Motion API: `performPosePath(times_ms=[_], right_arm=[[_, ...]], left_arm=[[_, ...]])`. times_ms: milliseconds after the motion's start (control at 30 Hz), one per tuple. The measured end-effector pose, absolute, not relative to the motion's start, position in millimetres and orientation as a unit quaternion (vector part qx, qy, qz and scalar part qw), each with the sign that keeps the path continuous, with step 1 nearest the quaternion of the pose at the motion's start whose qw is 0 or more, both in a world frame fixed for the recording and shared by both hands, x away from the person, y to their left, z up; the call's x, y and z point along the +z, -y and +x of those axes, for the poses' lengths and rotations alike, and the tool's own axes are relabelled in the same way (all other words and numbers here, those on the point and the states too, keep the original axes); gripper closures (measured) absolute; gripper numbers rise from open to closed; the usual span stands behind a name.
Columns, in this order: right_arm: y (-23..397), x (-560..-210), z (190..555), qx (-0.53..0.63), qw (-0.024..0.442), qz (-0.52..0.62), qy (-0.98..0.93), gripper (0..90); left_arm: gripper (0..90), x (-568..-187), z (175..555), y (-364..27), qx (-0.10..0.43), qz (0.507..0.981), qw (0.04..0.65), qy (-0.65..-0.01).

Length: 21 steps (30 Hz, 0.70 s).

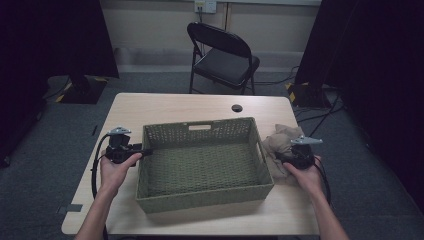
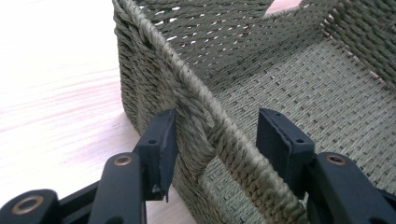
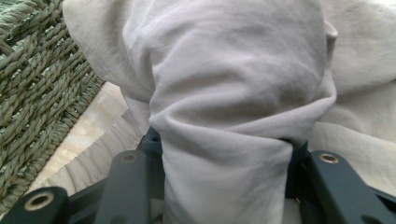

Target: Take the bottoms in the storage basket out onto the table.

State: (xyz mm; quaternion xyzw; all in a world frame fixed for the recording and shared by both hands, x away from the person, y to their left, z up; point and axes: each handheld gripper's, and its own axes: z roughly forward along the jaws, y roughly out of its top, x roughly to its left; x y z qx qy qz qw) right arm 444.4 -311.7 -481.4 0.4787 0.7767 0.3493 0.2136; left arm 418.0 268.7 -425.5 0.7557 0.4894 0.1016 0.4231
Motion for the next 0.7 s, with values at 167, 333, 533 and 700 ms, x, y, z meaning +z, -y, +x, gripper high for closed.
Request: performPosePath(times_ms=[167, 333, 533, 700], right_arm=[[311.6, -481.5, 444.4, 0.349, 0.214, 0.479, -0.776, 51.4], [310.6, -482.0, 443.2, 0.35, 0.218, 0.478, -0.776, 51.1], [310.4, -482.6, 442.4, 0.351, 0.22, 0.476, -0.776, 50.5], [309.7, -483.1, 441.3, 0.355, 0.218, 0.47, -0.778, 48.4]], left_arm=[[47.0, -425.7, 419.3, -268.3, 0.102, 0.757, 0.42, -0.49], [46.9, -425.7, 420.1, -269.1, 0.095, 0.758, 0.418, -0.492], [48.8, -424.3, 421.0, -273.5, 0.103, 0.755, 0.41, -0.501], [48.9, -424.7, 420.9, -284.2, 0.107, 0.747, 0.41, -0.513]])
